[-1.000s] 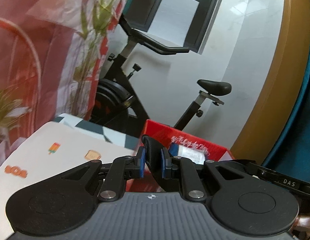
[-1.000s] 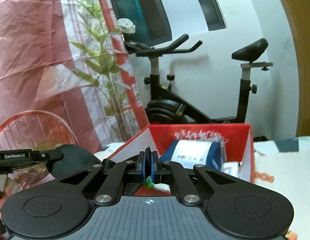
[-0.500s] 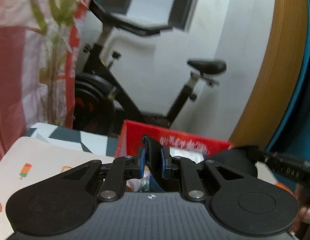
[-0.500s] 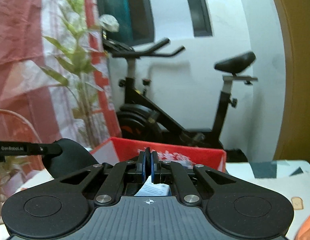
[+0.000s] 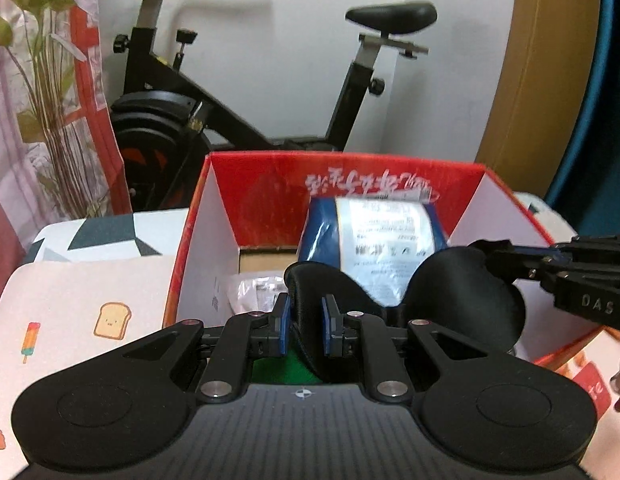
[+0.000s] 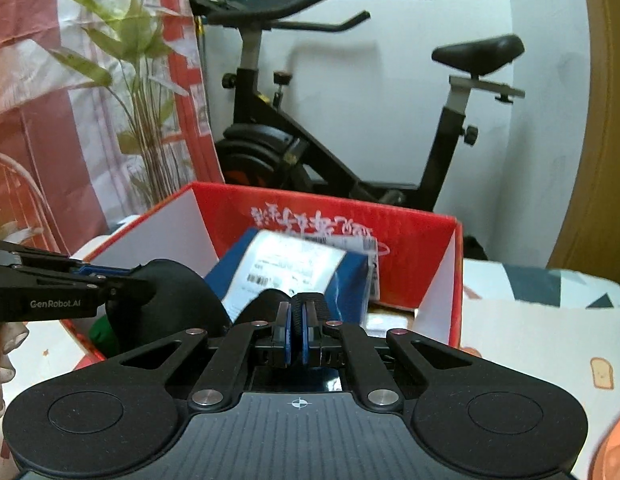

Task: Organize soft objects
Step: 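Lower the black strap into the red box and open both grippers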

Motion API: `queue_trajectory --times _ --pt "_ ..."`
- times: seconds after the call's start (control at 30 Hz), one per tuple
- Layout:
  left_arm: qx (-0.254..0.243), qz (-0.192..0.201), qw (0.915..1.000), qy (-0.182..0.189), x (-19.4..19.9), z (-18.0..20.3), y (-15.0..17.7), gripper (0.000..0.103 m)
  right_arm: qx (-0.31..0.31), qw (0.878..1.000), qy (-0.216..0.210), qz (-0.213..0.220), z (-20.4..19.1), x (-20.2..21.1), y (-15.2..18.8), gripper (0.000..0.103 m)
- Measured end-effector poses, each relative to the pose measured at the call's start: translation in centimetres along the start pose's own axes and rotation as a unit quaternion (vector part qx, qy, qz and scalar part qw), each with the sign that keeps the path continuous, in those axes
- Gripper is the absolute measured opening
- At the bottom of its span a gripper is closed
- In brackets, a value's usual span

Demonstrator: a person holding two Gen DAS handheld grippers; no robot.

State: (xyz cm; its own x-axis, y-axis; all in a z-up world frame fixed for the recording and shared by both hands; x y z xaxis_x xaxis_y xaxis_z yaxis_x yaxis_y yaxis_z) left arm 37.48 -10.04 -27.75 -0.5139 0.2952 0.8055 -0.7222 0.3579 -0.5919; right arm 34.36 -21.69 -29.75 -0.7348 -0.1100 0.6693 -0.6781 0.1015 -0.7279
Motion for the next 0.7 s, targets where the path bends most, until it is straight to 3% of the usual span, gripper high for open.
queue_trajectory --times 0.13,0.23,0.3,0.37,0.4,0.47,0.53,0.63,0.7 --pt "0.002 -0.005 1.0 -0.003 -0.3 -0.4 0.0 0.019 -0.001 1.0 0.004 -0.013 0.3 -0.4 0.4 0.005" --pt "0.006 0.0 1.0 0.0 0.2 -0.5 -0.3 0.028 -0.004 1.0 0.015 -0.01 0.7 -0.1 0.4 0.009" --pt "0.003 0.005 1.0 -0.006 0.8 -0.5 -0.3 0.058 -0.001 1.0 0.026 -0.007 1.2 0.2 0.3 0.013" --pt "-0.001 0.017 0.9995 -0.027 1.5 -0.4 -0.5 0.078 0.004 0.999 0.034 -0.004 1.3 0.6 0.2 0.019" --pt "-0.004 0.027 0.9991 -0.032 2.0 -0.4 -0.5 0.083 0.004 0.999 0.032 -0.002 1.4 0.8 0.1 0.021" --pt "-0.011 0.039 0.9987 -0.029 2.9 0.0 -0.4 0.083 0.001 0.999 0.033 0.003 1.5 1.4 0.0 0.023" --pt "-0.011 0.043 0.9986 -0.03 3.5 0.2 -0.3 0.084 -0.001 0.999 0.035 0.009 1.6 2.1 -0.1 0.04" --pt "-0.004 0.055 0.9982 -0.026 4.8 0.3 0.0 0.093 -0.008 0.999 0.033 0.024 1.6 3.3 -0.5 0.066" --pt "0.002 0.063 0.9977 -0.023 5.7 0.3 0.3 0.1 -0.016 0.999 0.027 0.037 1.6 4.4 -0.6 0.078"
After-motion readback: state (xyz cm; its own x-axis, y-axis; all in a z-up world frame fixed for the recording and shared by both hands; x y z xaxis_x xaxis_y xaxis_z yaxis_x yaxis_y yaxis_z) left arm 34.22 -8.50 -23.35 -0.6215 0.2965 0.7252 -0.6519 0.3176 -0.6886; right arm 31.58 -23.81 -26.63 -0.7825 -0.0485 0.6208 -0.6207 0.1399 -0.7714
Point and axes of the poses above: each gripper's, at about its wrist camera, not at the fingertips, and x roughly against the way its jaws point, z to its right, y to its underside, the point moved 10 cm from there along -x, roughly the way its jaws point, and after that the axes turned 10 degrees about -z, right-handed, at the moved point
